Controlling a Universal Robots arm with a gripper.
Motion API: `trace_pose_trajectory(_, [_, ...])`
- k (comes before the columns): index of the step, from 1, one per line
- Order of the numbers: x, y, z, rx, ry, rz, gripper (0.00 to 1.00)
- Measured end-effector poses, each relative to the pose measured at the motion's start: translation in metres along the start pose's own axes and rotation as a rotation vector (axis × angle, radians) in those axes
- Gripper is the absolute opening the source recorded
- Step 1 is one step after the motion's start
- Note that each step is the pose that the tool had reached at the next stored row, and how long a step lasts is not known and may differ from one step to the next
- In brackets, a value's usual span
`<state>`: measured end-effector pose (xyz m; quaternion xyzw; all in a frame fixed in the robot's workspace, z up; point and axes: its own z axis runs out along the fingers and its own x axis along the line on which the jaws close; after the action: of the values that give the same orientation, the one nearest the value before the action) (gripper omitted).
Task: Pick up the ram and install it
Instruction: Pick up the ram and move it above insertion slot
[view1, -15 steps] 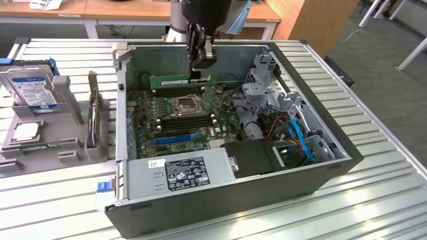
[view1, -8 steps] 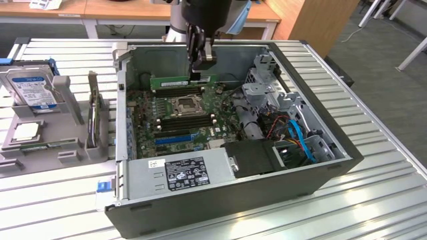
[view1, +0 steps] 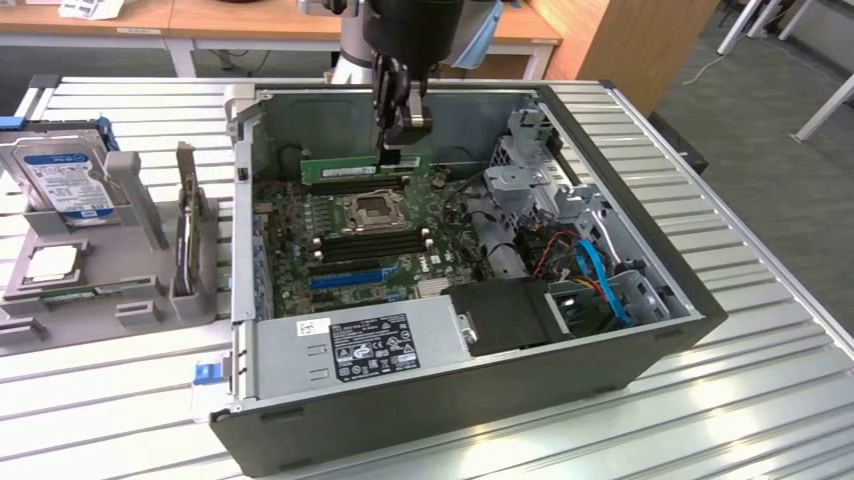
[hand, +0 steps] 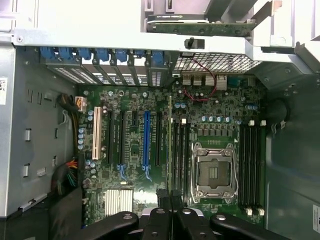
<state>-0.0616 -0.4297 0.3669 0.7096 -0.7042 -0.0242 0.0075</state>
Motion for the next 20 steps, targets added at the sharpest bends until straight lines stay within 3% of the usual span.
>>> trace_pose_trajectory(8, [0.000, -0.0007, 0.0006, 0.0000, 0.0000, 0.000, 0.12])
trace_pose_trajectory(20, [0.000, -0.0143, 0.0002, 0.0000, 0.0001, 0.000, 0.12])
